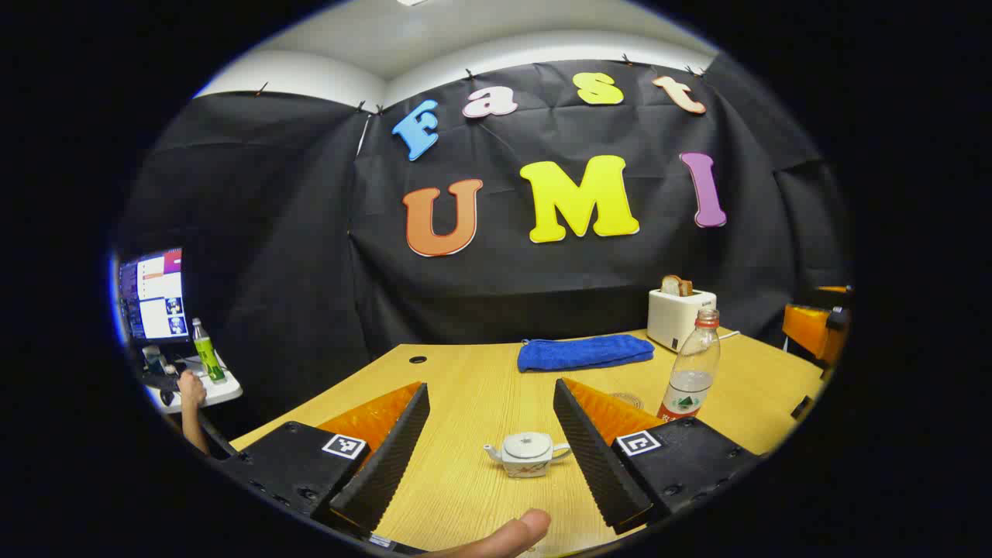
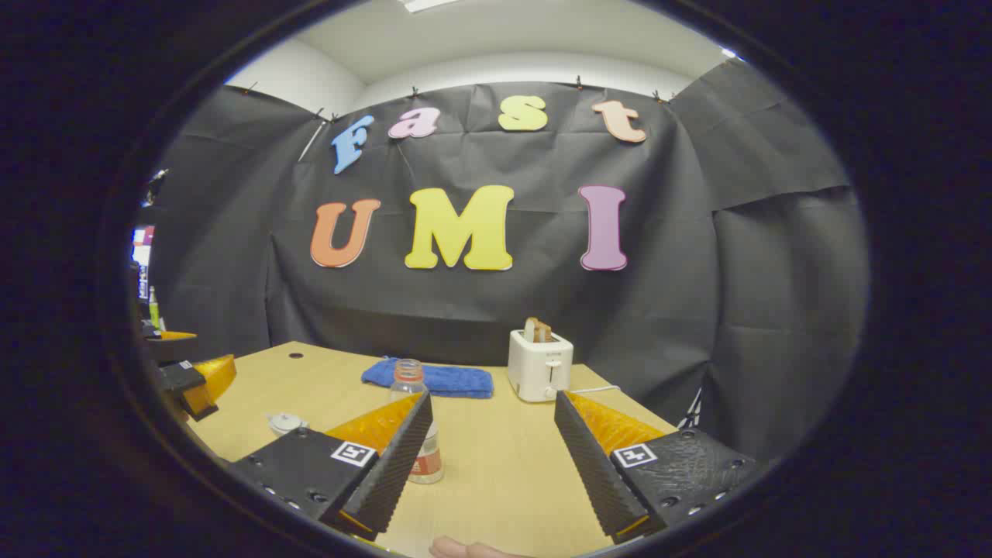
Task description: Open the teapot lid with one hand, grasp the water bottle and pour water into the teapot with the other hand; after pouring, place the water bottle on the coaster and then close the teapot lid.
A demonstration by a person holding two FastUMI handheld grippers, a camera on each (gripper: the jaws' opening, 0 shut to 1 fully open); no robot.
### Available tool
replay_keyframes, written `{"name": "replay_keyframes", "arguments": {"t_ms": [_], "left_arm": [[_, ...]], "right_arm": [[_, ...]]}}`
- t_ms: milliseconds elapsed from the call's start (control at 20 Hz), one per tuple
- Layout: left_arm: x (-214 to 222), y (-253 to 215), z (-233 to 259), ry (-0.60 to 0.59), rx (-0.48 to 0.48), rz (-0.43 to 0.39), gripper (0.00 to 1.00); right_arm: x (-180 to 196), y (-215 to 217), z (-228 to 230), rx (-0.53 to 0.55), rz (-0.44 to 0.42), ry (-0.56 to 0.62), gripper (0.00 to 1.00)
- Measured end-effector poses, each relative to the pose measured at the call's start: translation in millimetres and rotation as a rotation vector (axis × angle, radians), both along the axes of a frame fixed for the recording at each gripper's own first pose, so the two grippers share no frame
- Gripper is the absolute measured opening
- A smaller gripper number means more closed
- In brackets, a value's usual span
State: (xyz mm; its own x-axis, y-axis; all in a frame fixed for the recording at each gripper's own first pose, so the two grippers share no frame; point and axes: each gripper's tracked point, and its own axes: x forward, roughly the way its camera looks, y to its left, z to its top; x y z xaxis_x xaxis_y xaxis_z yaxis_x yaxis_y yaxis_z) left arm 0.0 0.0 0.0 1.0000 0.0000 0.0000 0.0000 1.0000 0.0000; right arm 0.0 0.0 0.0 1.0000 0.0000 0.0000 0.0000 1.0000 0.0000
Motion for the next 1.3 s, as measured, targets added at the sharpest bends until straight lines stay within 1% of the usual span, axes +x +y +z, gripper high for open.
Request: {"name": "replay_keyframes", "arguments": {"t_ms": [50, 100, 150, 250, 450, 800, 850, 900, 950, 1000, 1300], "left_arm": [[-0.3, 1.4, -0.4, 0.008, -0.024, -0.009, 1.0], [-0.3, 4.1, -0.8, 0.014, -0.034, -0.01, 1.0], [-1.4, 5.3, 0.3, 0.017, -0.035, -0.003, 1.0], [-0.5, 7.6, 0.2, 0.022, -0.03, 0.011, 1.0], [0.8, 8.7, -2.7, 0.029, -0.025, 0.012, 1.0], [1.1, 8.9, -4.3, 0.026, -0.003, 0.0, 1.0], [1.5, 8.6, -4.6, 0.025, 0.001, -0.003, 1.0], [1.4, 7.8, -4.9, 0.026, 0.004, -0.008, 1.0], [1.0, 7.9, -5.5, 0.028, 0.006, -0.011, 1.0], [0.9, 8.6, -6.0, 0.028, 0.007, -0.012, 1.0], [1.9, 9.8, -7.3, 0.034, 0.002, -0.003, 1.0]], "right_arm": [[-0.7, 1.1, -0.6, -0.003, 0.003, 0.002, 0.93], [-1.1, 1.2, -1.1, -0.007, 0.004, 0.003, 0.93], [-1.4, 2.1, -0.8, -0.015, 0.008, 0.002, 0.95], [-0.8, 3.7, -1.9, -0.036, 0.012, 0.003, 0.95], [-0.6, 5.4, -3.7, -0.037, 0.022, 0.013, 0.95], [1.4, 4.2, -8.1, -0.048, 0.014, 0.028, 0.95], [2.0, 4.3, -7.7, -0.052, 0.013, 0.027, 0.97], [1.8, 4.0, -7.6, -0.055, 0.011, 0.028, 0.95], [1.8, 4.1, -7.9, -0.058, 0.009, 0.03, 0.95], [2.1, 3.2, -8.7, -0.059, 0.008, 0.031, 0.97], [3.6, 3.4, -10.1, -0.058, 0.004, 0.039, 0.97]]}}
